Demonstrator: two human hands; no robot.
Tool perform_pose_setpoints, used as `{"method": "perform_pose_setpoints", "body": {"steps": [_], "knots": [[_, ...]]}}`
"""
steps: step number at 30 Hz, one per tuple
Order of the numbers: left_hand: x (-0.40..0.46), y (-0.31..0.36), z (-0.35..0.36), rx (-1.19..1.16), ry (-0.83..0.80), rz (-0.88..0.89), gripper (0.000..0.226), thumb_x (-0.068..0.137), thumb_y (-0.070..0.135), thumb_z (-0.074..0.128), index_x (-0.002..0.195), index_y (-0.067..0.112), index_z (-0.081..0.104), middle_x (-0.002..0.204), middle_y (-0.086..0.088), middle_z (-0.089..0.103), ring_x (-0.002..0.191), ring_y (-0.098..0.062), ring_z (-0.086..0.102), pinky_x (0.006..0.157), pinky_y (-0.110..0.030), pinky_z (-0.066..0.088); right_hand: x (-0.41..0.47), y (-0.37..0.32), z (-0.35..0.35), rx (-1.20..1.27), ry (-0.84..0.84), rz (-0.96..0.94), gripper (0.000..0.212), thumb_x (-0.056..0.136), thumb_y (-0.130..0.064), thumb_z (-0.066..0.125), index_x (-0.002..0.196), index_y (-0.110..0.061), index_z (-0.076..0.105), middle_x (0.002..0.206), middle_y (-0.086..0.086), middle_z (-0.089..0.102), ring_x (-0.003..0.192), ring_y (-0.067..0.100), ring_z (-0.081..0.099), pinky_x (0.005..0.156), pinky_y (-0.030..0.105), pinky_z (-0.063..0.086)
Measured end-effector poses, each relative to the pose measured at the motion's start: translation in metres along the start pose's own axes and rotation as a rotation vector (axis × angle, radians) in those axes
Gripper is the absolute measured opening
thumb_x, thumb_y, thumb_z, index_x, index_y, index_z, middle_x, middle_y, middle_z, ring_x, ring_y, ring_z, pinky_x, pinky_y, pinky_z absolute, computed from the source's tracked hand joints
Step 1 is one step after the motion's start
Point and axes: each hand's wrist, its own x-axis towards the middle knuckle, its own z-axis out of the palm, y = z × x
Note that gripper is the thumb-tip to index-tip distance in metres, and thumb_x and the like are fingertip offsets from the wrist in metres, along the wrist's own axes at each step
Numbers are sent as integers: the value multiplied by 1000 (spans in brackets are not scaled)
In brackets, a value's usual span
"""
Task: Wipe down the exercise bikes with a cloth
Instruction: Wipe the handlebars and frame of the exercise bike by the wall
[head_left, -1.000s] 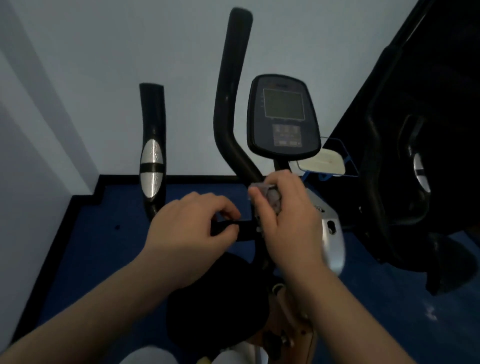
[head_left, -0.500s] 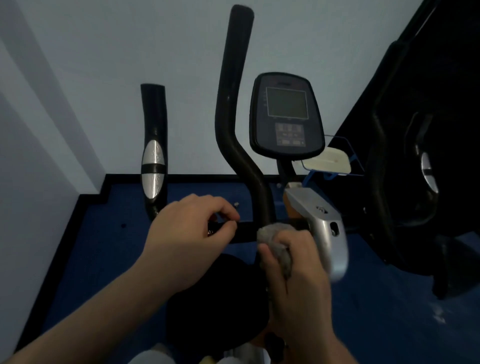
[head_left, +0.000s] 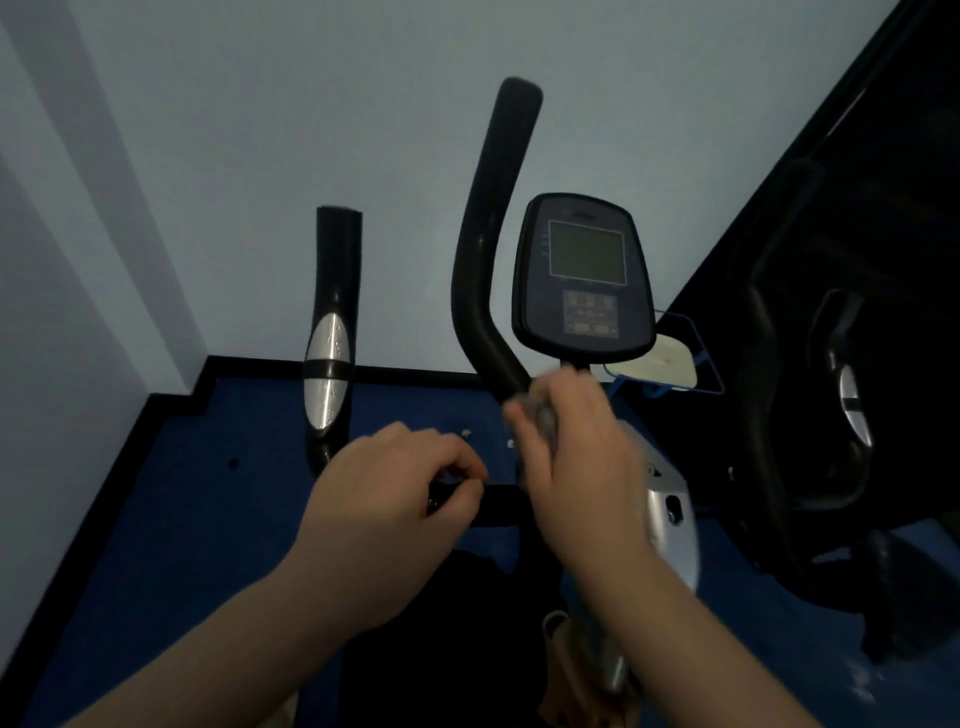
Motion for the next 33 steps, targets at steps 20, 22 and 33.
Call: {"method": "perform_pose_setpoints", "body": {"steps": [20, 22, 33], "knots": [[-3, -2, -3, -4, 10, 44, 14, 88, 40, 54, 87, 37, 67, 77, 23, 58, 75, -1, 50, 70, -21, 37, -30, -3, -3, 114, 14, 246, 13, 94, -46, 43, 86, -36, 41, 79, -12, 52, 70, 5, 51, 52, 26, 35], [-3, -1, -3, 3, 29, 57, 18, 84, 43, 51, 84, 36, 68, 74, 22, 57, 72, -2, 51, 66, -23, 39, 2, -7, 8, 13, 58, 201, 14, 95, -43, 44, 89, -30, 43, 84, -9, 51, 69, 8, 48, 53, 29, 32], [8, -10, -15, -151, 158, 211, 18, 85, 32, 52, 94, 28, 67, 90, 22, 61, 87, 1, 56, 78, -23, 44, 14, -7, 6, 29, 50, 86, 17, 92, -43, 43, 90, -26, 44, 87, -7, 50, 71, 15, 51, 51, 32, 37]]}}
